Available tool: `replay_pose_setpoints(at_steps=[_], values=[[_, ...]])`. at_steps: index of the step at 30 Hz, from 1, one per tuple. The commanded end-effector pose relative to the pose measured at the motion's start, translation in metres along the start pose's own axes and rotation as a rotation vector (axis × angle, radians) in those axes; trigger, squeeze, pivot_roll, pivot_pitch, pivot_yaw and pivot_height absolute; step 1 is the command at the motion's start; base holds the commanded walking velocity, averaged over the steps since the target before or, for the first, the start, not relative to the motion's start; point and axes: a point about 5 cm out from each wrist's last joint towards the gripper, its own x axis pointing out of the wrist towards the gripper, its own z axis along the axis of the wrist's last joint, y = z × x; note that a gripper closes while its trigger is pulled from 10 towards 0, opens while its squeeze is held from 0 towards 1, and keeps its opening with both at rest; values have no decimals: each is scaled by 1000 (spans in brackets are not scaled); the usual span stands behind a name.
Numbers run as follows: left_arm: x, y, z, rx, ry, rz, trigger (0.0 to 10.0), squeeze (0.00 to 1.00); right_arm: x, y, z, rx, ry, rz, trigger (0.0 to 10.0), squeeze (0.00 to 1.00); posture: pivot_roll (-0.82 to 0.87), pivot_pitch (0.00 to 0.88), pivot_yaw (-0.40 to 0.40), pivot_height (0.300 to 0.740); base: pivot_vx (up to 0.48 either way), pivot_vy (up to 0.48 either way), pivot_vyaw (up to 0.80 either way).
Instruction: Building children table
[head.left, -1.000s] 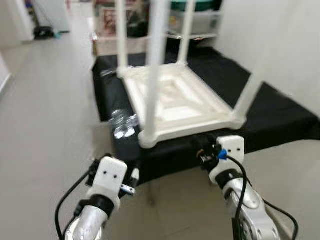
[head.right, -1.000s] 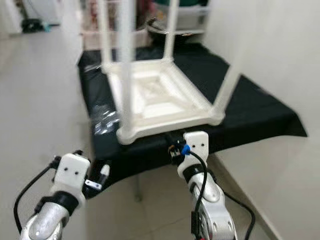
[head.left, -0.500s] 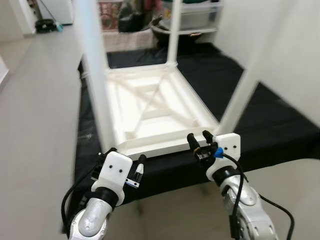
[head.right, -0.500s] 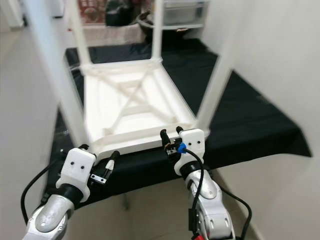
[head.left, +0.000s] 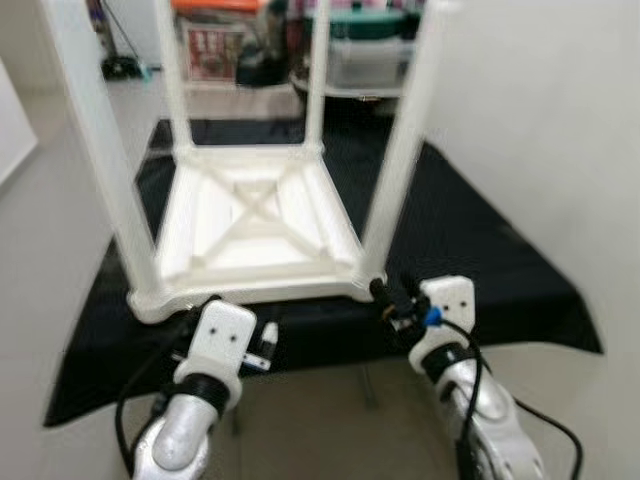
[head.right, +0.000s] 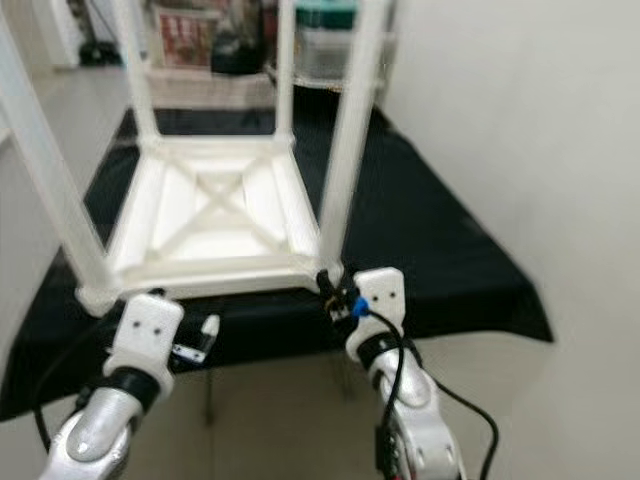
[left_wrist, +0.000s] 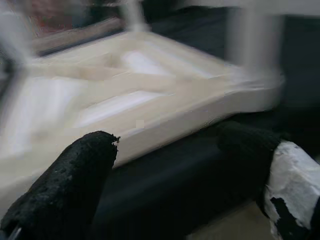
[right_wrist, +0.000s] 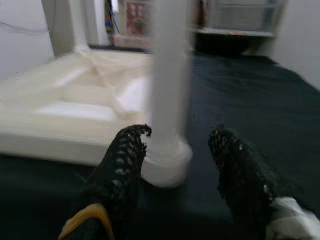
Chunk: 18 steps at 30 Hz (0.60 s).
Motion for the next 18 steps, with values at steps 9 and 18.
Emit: replay_pose_setpoints(at_steps=[9,18], values=[[5,2,2,-18,-13,13,10000,0,23,9,12,-29,-25,-41,10000,0,66,5,-47,740,0,0,0],[9,2,6,-22,-32,16,10000,0,34,8,20,64,-58,60,10000,0,72,0,-55,740,0,0,0]])
